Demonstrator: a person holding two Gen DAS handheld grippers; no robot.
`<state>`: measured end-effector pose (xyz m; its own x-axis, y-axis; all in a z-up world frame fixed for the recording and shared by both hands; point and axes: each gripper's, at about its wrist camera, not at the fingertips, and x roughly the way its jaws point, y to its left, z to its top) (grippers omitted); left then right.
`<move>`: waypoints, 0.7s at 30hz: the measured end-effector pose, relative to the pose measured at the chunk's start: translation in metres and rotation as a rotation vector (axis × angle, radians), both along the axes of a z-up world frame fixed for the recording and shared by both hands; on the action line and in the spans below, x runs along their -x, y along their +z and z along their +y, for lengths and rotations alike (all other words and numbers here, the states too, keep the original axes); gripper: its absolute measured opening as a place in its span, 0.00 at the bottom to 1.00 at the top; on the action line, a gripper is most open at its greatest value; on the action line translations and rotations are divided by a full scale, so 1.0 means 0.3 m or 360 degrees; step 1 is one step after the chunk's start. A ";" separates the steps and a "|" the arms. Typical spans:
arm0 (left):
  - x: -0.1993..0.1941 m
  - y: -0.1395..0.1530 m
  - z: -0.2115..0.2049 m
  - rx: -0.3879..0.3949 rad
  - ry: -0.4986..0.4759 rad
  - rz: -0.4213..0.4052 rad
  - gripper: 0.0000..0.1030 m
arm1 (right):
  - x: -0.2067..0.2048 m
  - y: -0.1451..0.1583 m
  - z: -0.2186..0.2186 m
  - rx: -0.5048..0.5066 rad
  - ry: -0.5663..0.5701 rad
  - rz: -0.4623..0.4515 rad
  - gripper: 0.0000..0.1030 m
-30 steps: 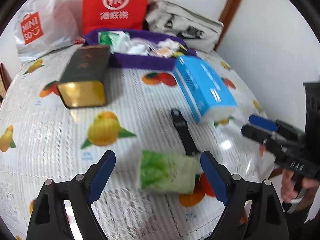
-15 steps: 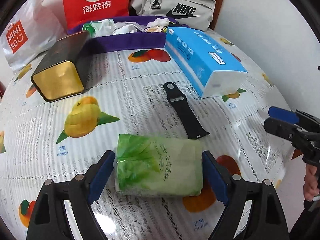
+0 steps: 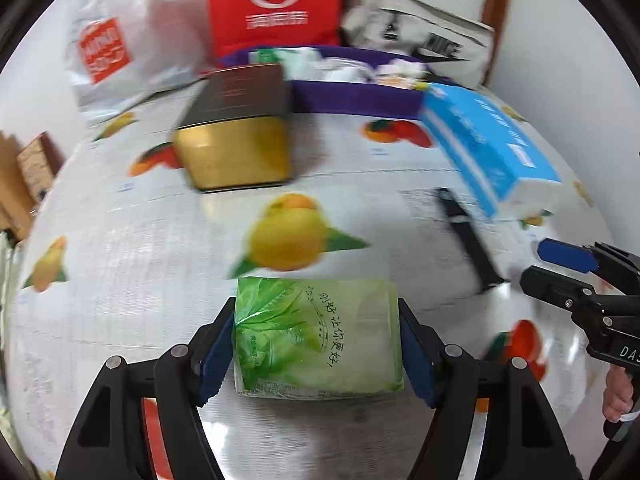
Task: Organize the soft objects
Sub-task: 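Grasp the green-leaf packet with the left tool while the right tool approaches the black strap, then lift the green-leaf packet with the left tool while the right tool grasps the black strap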
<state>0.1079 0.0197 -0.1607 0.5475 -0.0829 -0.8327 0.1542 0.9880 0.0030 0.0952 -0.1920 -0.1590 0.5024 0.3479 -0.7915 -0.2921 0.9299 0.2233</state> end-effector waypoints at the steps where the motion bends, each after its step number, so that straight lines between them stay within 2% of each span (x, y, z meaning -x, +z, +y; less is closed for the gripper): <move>1: -0.002 0.000 0.024 -0.0002 0.0034 0.0007 0.69 | -0.012 -0.010 0.013 -0.0001 0.0006 0.0016 0.56; 7: -0.006 -0.012 0.131 0.0077 0.0143 0.0027 0.69 | -0.051 -0.027 0.081 0.0057 0.0010 0.0015 0.56; 12: 0.000 -0.017 0.151 0.0137 0.0149 0.0025 0.70 | -0.062 -0.036 0.145 0.0149 0.0027 -0.0040 0.56; 15: 0.003 -0.019 0.148 0.0135 0.0149 0.0013 0.70 | -0.058 -0.050 0.192 0.0304 0.0067 -0.0133 0.45; 16: 0.004 -0.019 0.150 0.0144 0.0151 0.0008 0.70 | -0.055 -0.049 0.201 0.0307 0.0100 -0.0151 0.34; 18: 0.007 -0.018 0.154 0.0156 0.0151 0.0002 0.70 | -0.049 -0.043 0.199 0.0300 0.0132 -0.0137 0.24; 21: 0.013 -0.018 0.159 0.0166 0.0149 -0.0006 0.70 | -0.032 -0.038 0.184 0.0301 0.0162 -0.0096 0.23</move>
